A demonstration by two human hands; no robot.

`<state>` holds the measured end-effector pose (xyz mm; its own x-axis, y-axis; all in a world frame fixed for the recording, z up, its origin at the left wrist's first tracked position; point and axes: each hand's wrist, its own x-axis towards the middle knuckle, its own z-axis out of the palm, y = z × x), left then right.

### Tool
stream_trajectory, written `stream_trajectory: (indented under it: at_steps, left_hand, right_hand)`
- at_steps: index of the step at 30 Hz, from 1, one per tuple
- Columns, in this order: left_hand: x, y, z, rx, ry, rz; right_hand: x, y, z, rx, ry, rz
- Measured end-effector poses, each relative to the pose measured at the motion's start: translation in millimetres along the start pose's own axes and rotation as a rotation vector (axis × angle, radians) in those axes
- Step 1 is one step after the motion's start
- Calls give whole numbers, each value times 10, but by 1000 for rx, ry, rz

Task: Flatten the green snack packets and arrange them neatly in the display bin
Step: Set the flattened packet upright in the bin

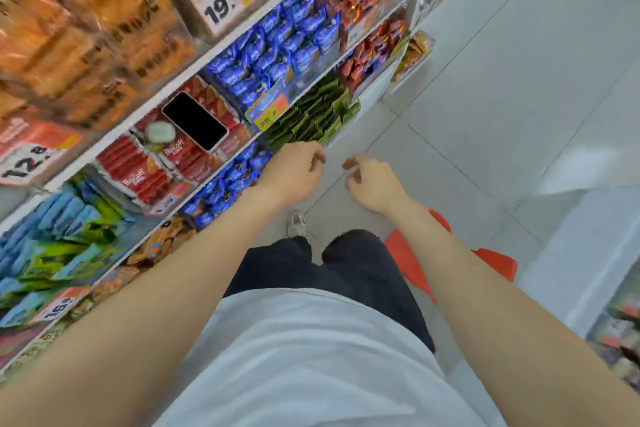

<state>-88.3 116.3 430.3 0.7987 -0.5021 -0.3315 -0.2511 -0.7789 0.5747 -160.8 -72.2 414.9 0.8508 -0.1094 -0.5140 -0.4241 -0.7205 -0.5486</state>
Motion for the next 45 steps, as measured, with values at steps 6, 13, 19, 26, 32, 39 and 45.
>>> stream_trajectory:
  at_steps: [6, 13, 19, 26, 32, 39, 45]
  left_hand:
    - [960, 59, -250, -54, -5, -93]
    - [1919, -111, 74, -237, 101, -343]
    - [2508, -198, 801, -224, 147, -506]
    - [3342, -785, 1934, 123, 449, -424]
    - [3710, -1207, 2409, 97, 795, -283]
    - [3791, -1357, 2551, 169, 905, -259]
    - [3632, -1126, 2693, 309, 882, -313]
  right_hand:
    - [1075, 30, -739, -70, 63, 53]
    - [2739, 366, -1169, -403, -202, -156]
    - [3855, 712, -983, -523, -362, -362]
    - [4833, 1353, -315, -396, 7, -904]
    - [5206, 1543, 165, -232, 117, -1217]
    - [5306, 1620, 222, -287, 197, -1387]
    - [5170, 1795, 279, -343, 399, -1313]
